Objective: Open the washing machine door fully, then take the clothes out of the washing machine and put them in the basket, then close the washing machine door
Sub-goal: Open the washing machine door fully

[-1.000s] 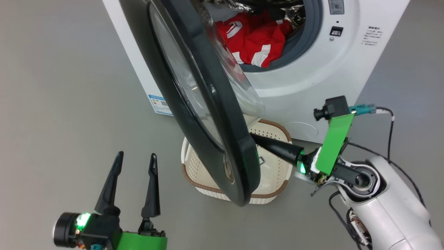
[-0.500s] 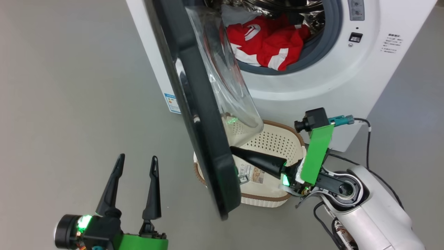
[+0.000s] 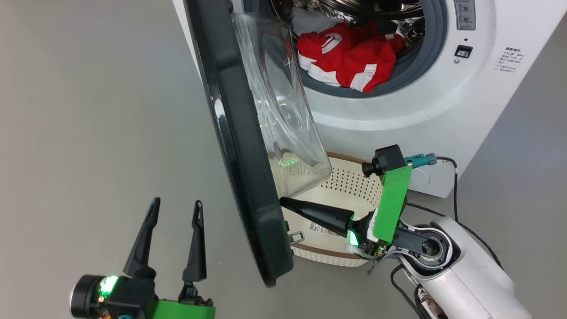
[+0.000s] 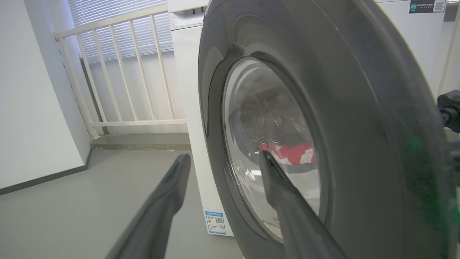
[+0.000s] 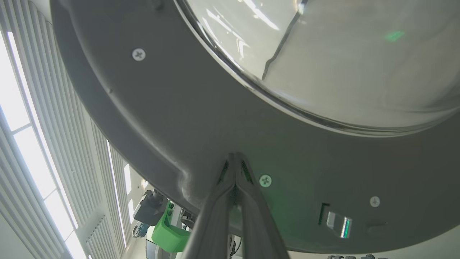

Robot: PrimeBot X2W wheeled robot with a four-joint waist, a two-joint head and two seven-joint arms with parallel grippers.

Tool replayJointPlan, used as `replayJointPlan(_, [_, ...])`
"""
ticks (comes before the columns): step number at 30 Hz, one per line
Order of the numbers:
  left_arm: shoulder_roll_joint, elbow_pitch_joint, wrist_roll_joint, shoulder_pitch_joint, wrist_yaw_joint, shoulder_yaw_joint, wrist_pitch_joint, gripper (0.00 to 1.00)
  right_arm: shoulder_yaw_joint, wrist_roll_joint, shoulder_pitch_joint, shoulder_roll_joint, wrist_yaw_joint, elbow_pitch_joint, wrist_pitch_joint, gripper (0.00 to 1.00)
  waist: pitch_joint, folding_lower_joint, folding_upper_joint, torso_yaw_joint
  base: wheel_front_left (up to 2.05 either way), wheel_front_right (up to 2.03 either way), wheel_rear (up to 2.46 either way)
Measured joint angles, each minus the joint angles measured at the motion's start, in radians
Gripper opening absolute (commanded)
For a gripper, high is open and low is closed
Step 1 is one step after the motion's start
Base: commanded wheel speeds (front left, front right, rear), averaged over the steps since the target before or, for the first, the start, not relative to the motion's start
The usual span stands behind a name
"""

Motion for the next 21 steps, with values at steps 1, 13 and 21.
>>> replayJointPlan(1, [0.0, 0.0, 0.0, 0.0, 0.0, 0.0, 0.0, 1.0, 0.002, 0.002, 0.0, 0.0, 0.0, 0.0, 0.0, 0.0, -0.001, 0.0, 0.0, 0.0, 0.0, 0.0, 0.0])
replayJointPlan(13, [0.0, -0.001, -0.001, 0.001, 0.001, 0.002, 0.0, 1.0, 0.0, -0.063, 0.0, -0.012, 0.0, -0.008, -0.147, 0.0, 0.001, 0.0, 0.0, -0.023, 0.0, 0.0, 0.0])
replayJointPlan(21, [0.0, -0.001, -0.003, 0.012, 0.001, 0.004, 0.0, 1.0, -0.039, -0.219, 0.051, -0.05, 0.0, -0.035, -0.353, 1.0, -0.006, 0.0, 0.0, -0.038, 0.0, 0.0, 0.0])
